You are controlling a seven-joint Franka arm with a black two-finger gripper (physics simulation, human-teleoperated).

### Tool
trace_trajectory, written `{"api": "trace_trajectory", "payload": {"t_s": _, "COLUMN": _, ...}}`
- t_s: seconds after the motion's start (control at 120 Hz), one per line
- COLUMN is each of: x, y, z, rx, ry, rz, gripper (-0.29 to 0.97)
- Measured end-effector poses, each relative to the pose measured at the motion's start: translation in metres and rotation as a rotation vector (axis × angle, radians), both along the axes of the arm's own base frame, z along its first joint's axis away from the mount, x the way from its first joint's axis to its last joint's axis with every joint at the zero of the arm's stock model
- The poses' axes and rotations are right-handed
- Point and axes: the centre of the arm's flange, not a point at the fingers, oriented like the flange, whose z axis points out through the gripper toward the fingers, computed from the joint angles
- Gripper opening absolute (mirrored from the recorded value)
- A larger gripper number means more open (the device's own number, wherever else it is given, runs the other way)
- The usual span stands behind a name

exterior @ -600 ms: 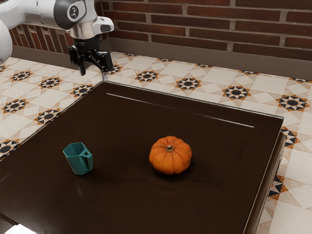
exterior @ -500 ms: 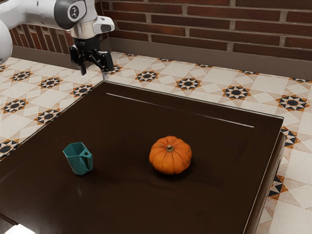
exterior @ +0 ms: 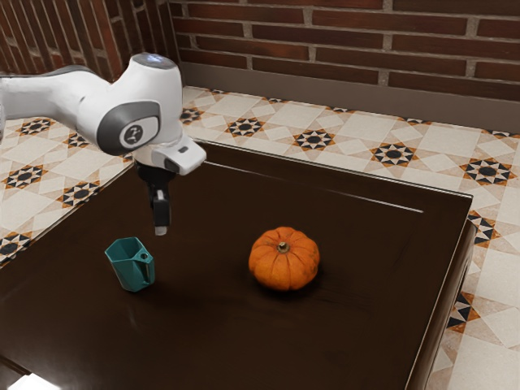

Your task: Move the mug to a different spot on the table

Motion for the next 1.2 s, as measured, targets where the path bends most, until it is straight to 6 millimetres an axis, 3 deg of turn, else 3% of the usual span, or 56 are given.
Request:
{"api": "trace_trajectory", "payload": {"t_s": 0.2, "x": -0.015, "y": 0.0, "z": -0.043, "rx": 0.102, "ry": 0.06, "rz": -0.346, "gripper": 0.68}}
{"api": "trace_trajectory", "payload": {"t_s": 0.308, "x": -0.021, "y": 0.009, "z": -0.061, "rx": 0.14, "ry": 0.107, "rz": -0.472, "gripper": 0.68}}
{"api": "trace_trajectory", "payload": {"t_s": 0.392, "x": -0.028, "y": 0.016, "z": -0.086, "rx": 0.168, "ry": 0.155, "rz": -0.567, "gripper": 0.68}}
{"api": "trace_trajectory", "payload": {"t_s": 0.608, "x": -0.016, "y": 0.026, "z": -0.12, "rx": 0.211, "ry": 0.175, "rz": -0.755, "gripper": 0.68}}
{"api": "trace_trajectory", "payload": {"t_s": 0.742, "x": -0.011, "y": 0.008, "z": -0.146, "rx": 0.212, "ry": 0.188, "rz": -0.869, "gripper": 0.68}}
{"api": "trace_trajectory", "payload": {"t_s": 0.817, "x": -0.009, "y": 0.006, "z": -0.158, "rx": 0.208, "ry": 0.196, "rz": -0.906, "gripper": 0.68}}
{"api": "trace_trajectory", "payload": {"t_s": 0.942, "x": -0.005, "y": 0.021, "z": -0.178, "rx": 0.197, "ry": 0.214, "rz": -0.916, "gripper": 0.68}}
{"api": "trace_trajectory", "payload": {"t_s": 1.2, "x": -0.001, "y": 0.034, "z": -0.19, "rx": 0.175, "ry": 0.192, "rz": -0.885, "gripper": 0.68}}
